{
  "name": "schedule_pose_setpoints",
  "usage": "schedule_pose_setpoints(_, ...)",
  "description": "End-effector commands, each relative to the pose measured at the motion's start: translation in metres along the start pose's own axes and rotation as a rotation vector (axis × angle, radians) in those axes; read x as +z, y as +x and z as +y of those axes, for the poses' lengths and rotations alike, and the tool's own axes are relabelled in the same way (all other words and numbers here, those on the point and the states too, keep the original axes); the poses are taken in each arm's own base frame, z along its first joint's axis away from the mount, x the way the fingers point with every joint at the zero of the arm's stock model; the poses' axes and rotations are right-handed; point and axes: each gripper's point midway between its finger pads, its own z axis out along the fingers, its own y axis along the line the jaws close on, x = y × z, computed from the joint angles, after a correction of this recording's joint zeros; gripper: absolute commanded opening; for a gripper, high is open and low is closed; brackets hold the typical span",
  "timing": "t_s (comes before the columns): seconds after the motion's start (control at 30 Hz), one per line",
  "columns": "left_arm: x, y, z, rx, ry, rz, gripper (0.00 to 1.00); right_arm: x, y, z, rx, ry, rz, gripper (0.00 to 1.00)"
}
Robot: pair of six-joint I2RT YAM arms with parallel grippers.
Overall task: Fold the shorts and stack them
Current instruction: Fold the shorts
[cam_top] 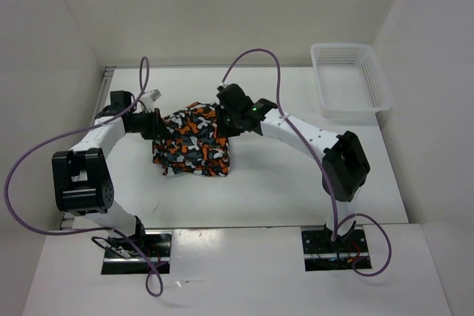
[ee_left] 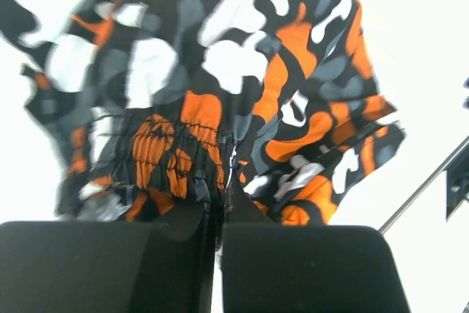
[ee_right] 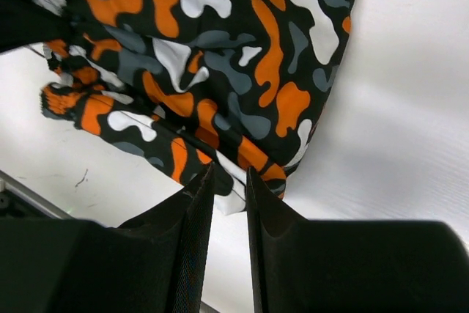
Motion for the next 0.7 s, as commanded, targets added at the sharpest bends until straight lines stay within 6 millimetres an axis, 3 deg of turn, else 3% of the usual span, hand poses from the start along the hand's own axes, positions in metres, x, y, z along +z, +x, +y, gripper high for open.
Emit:
schedule_pose_setpoints(0.0,-0.026,-0.016,-0.022,0.010,0.048,-0.037,0.00,0.006,-0.004,0.037,-0.020,-0.097,-0.016,0.29)
schedule_pose_setpoints(0.2,-0.039,-0.015,-0.014,-0.035,0.000,-0.025,0.00,0.046,0.024,0.052,-0.034,-0.146,0.058,0.29)
schedule_pose_setpoints(0.47,-0.053,-0.017,0.009,-0.092,-0.079,-0.034,0.01,0.098,0.072,0.037,-0.027,-0.099,0.152,0.29)
schedule_pose_setpoints(0.57,-0.054,-0.014,0.013,-0.107,-0.086,-0.034,0.66,0.114,0.093,0.036,-0.033,-0.089,0.188,0.28)
schedule_pose_setpoints(0.67,-0.061,-0.026,0.015,-0.081,-0.119,-0.061,0.88,0.122,0.101,0.035,-0.041,-0.074,0.201,0.28)
